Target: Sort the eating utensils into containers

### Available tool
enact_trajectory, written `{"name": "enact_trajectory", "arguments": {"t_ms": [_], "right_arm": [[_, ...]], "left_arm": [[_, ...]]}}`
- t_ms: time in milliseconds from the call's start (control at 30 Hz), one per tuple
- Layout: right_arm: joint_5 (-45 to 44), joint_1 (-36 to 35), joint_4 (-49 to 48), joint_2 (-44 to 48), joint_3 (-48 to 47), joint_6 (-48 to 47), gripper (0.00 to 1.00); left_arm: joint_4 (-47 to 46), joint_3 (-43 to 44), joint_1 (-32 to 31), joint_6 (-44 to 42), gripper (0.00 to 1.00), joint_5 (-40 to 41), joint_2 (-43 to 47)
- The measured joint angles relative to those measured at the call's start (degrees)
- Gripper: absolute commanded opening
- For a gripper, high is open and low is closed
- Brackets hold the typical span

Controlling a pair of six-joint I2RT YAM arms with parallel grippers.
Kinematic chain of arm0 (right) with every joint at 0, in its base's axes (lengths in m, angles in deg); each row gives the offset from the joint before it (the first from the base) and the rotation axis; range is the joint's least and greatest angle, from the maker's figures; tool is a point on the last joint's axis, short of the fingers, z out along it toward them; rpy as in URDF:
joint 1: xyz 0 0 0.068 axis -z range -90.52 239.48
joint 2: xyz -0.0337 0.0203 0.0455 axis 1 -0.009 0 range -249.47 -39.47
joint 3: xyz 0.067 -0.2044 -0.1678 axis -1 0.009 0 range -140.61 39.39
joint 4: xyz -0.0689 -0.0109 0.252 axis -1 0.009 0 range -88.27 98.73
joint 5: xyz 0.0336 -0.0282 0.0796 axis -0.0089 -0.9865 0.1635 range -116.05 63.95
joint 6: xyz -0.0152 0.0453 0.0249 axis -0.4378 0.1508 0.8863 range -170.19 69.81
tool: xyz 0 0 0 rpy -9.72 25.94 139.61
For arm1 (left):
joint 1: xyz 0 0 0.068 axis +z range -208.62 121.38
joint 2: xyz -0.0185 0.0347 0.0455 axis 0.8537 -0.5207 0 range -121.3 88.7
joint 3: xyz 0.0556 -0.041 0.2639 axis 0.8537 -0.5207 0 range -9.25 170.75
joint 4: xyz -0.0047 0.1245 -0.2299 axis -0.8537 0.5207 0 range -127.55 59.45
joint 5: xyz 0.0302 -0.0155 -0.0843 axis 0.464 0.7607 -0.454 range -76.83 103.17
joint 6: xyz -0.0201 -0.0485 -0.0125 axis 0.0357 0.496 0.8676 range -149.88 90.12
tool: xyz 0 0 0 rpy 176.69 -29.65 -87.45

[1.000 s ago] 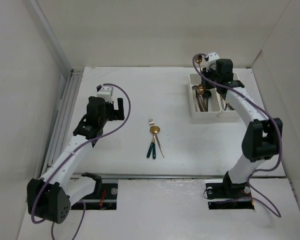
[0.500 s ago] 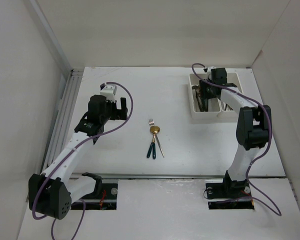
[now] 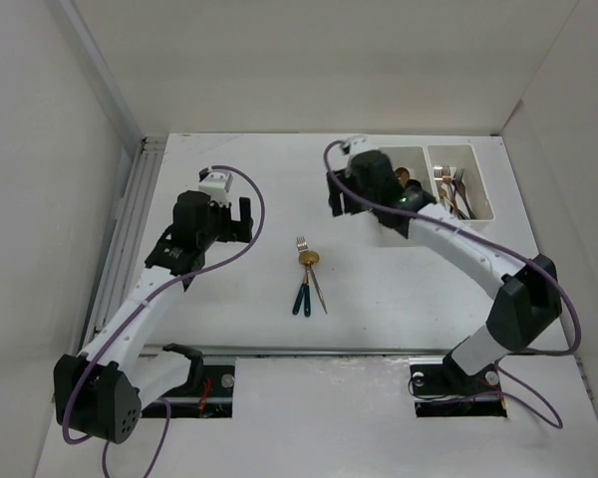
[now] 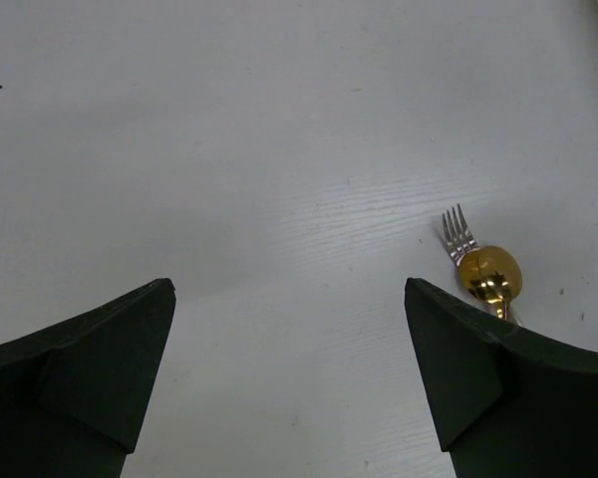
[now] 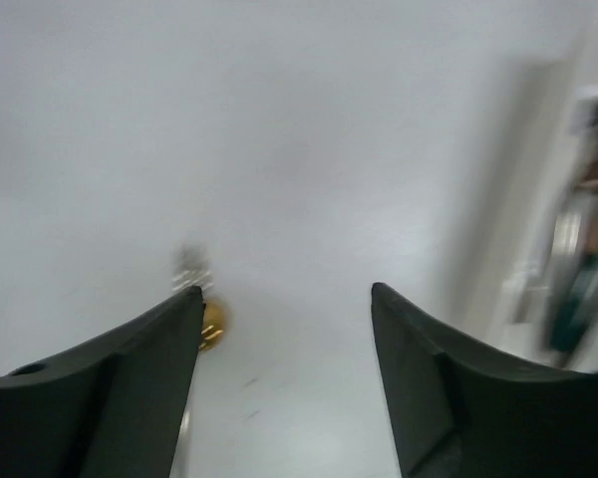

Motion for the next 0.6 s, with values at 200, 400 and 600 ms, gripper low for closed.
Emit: {"name": "enact_trajectory", "arguments": {"t_ms": [200, 400, 600], "right_arm": [[2.5, -18.5, 0.5, -1.4, 8.4, 16.2, 0.37], [1.0, -25.9, 5.2, -11.7, 7.5, 26.8, 0.40], [-1.9, -26.8, 7.8, -12.9, 7.7, 31.3, 0.40]], "left_arm": [[2.5, -0.4, 0.0, 0.3, 1.00, 0.7, 3.0], [5.1, -1.6, 0.0, 0.4, 1.00, 1.1, 5.8], [5.5, -1.6, 0.0, 0.3, 1.00, 1.1, 7.4]]}}
